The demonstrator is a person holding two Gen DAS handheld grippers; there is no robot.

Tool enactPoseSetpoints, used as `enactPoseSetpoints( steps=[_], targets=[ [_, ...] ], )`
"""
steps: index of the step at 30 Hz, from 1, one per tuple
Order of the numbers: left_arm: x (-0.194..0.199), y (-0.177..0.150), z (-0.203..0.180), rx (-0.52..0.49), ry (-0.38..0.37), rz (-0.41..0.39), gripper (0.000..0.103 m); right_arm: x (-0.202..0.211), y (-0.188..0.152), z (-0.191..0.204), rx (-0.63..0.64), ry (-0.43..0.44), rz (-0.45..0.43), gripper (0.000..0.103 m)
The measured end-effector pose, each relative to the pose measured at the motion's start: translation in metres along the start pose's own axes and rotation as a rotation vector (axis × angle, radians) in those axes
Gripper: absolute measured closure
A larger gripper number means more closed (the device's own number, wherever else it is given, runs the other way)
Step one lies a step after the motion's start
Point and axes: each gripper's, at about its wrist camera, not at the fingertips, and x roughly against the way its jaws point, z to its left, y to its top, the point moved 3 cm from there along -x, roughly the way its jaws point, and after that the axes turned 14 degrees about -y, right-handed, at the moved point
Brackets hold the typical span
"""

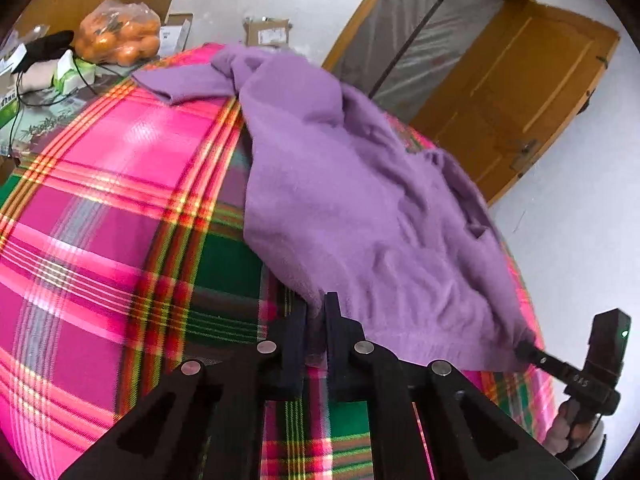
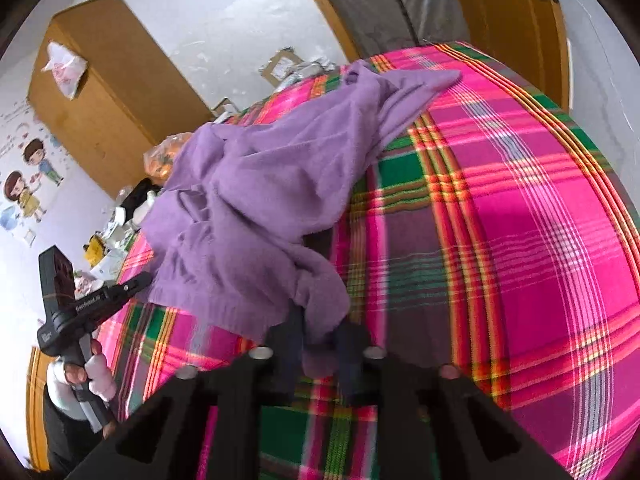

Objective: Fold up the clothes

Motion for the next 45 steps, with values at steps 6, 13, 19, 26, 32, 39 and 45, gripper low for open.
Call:
enactPoseSetpoints(
  steps=[6,13,19,26,32,39,45],
  targets=[
    [0.06,0.014,-0.001,-0.007,0.033,-0.155,0.095,0.024,-0.005,0.04,0.107,0.161,-0.027,0.093],
    [0.133,0.039,0.025,0.017,0.147,-0.307,0.095,0.037,-0.018,0.131,0.306,0.362,-0.009,0.093],
    [0.173,0.053,0.055,0.034,0.263,-0.38,0.095,0.028,-0.038,0.204,0.469,0.492,0.021,0.093],
    [0.148,0.039,0.109,0.125,0.34,-0.267,0.094,-0.015,-0.046,0.202,0.477,0.443,0.137,0.083],
    [0.147,0.028,0.113,0.141,0.423,-0.285,0.081,-0.005,-0.018,0.125,0.265,0.311,0.022,0.072],
    [0.147,0.014,0.08,0.087,0.386,-0.317,0.072,-0.022,0.004,0.054,-0.005,0.112,-0.01,0.067],
    [0.113,-0.004,0.027,-0.042,0.261,-0.218,0.07,-0.039,0.007,0.046,-0.109,0.015,0.011,0.067]
  ],
)
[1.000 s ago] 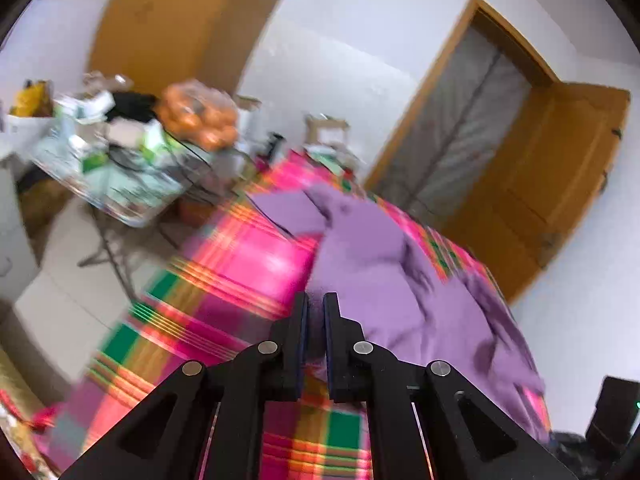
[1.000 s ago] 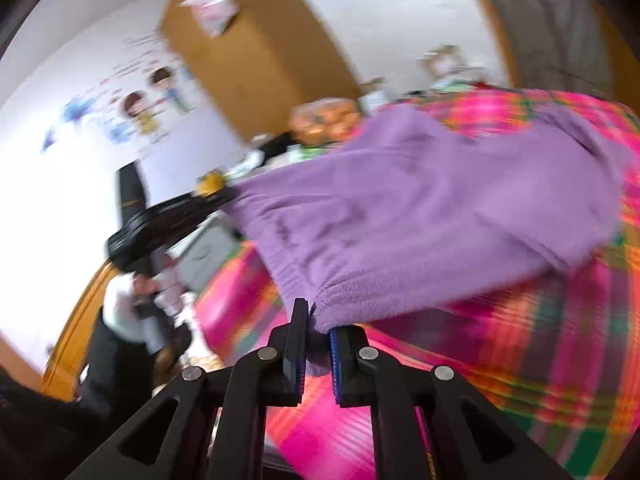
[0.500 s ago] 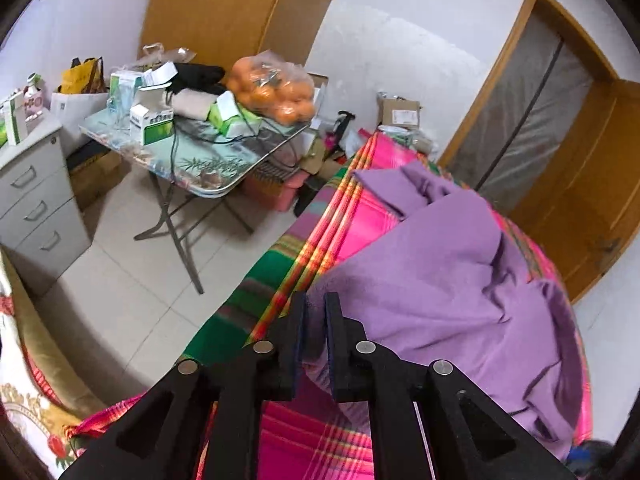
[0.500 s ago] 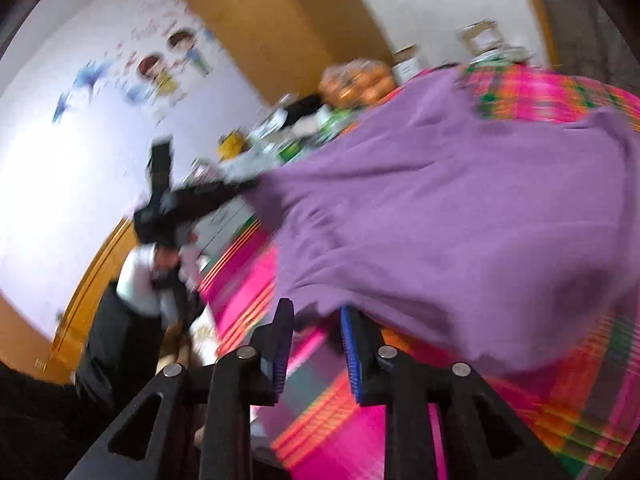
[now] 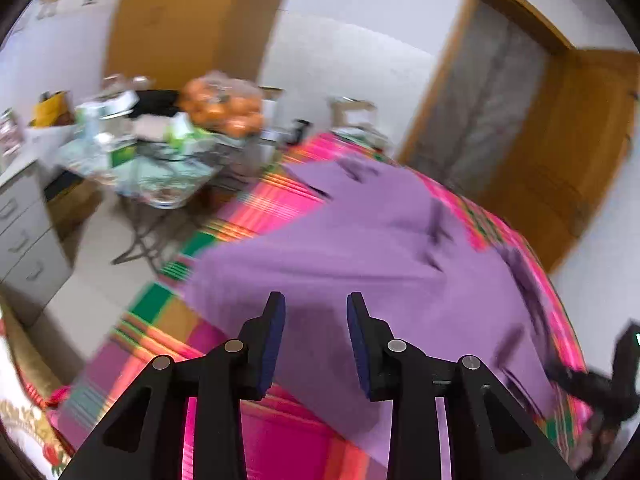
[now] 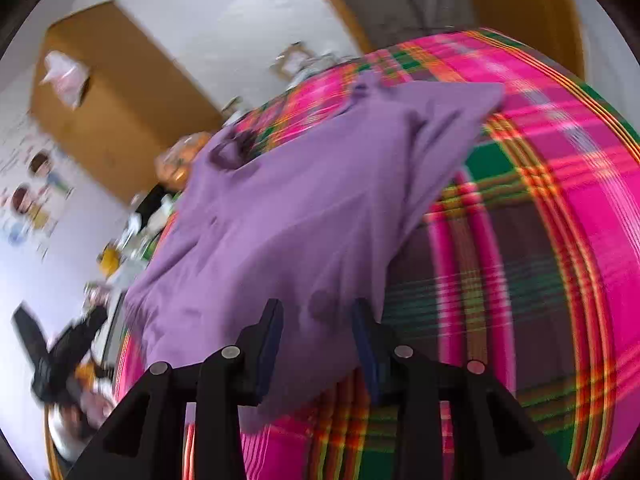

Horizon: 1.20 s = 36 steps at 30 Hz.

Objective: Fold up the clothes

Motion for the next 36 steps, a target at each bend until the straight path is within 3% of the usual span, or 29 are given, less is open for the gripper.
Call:
enactPoseSetpoints(
  steps=[5,10,11,12,15,17,20,23,24,27,32,34,36],
  targets=[
    [-0.009,-0.02,-0.034,-0.058,-0.078,0.059,0.069,0.015,0.006,-0.019,-0.029,-0.118,-0.106,0.067],
    [-0.02,-0.041,-0.064,-0.098,-0.155,0.124,0.069,-0.006,0.001,-0.016,0.028,-0.076,-0.007,0.066],
    [-0.021,-0.044,-0.069,-0.109,-0.166,0.134,0.069,-0.007,-0.001,-0.015,0.045,-0.063,-0.004,0.077],
    [-0.023,-0.047,-0.075,-0.12,-0.177,0.144,0.069,-0.006,-0.001,-0.013,0.059,-0.05,-0.007,0.1],
    [-0.024,-0.053,-0.081,-0.133,-0.188,0.157,0.069,0.007,0.011,-0.023,0.068,-0.061,-0.069,0.1],
    [-0.023,-0.054,-0.078,-0.125,-0.182,0.156,0.069,0.03,0.03,-0.05,0.026,-0.153,-0.163,0.1],
    [-0.022,-0.054,-0.069,-0.097,-0.165,0.147,0.069,0.071,0.055,-0.107,-0.101,-0.393,-0.315,0.099],
    [-0.02,-0.053,-0.061,-0.071,-0.147,0.132,0.069,0.093,0.057,-0.128,-0.146,-0.464,-0.378,0.094],
    [-0.02,-0.052,-0.058,-0.06,-0.139,0.125,0.068,0.1,0.057,-0.134,-0.158,-0.481,-0.395,0.087],
    [-0.017,-0.049,-0.048,-0.029,-0.112,0.111,0.068,0.09,0.046,-0.105,-0.031,-0.395,-0.37,0.066],
    [-0.006,-0.044,-0.031,0.0,-0.063,0.08,0.064,0.053,0.015,-0.019,0.246,-0.124,-0.244,0.066],
    [-0.001,-0.04,-0.019,0.017,-0.037,0.061,0.056,0.042,0.005,0.007,0.316,-0.061,-0.2,0.066],
    [0.004,-0.035,-0.005,0.035,-0.003,0.044,0.055,0.031,-0.003,0.027,0.365,-0.008,-0.159,0.066]
  ],
)
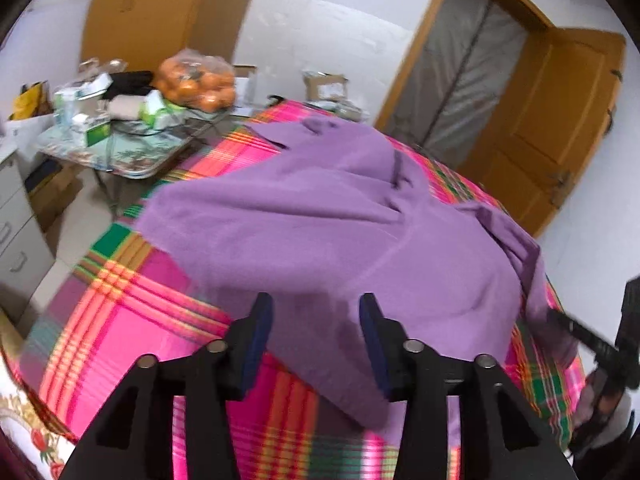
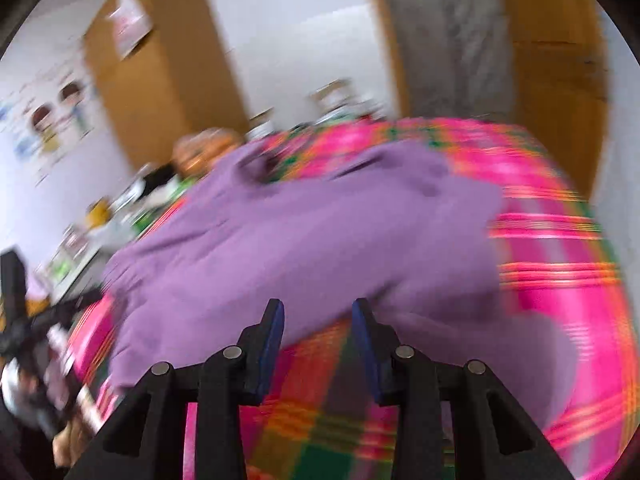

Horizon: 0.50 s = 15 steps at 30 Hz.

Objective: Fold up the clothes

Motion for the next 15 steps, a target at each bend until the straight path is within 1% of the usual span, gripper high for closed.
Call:
enactPoseSetpoints(
  steps=[3,7,10,13,15],
  targets=[
    [0.005,0.009,0.027,0.041,0.052,-0.016,0.055,0.0,0.002,0.009,-0.003,0.034,-0.015,0.066],
    [0.005,0.027,0.061,0.085,0.092,-0.045,0.054,0.013,0.001,0.016,0.033,0.068,-0.047,0.066],
    [-0.004,0.044,0.088,0.126,0.129,-0.057,0.054,0.017,-0.001,0.027,0.064,0.108,-0.036,0.066],
    [-0.018,0.056,0.105,0.156,0.123,-0.043,0.054,0.01,-0.002,0.037,0.072,0.13,-0.01,0.066],
    [-0.027,0.059,0.113,0.155,0.116,-0.019,0.054,0.006,-0.002,0.041,0.077,0.132,0.001,0.066]
  ],
)
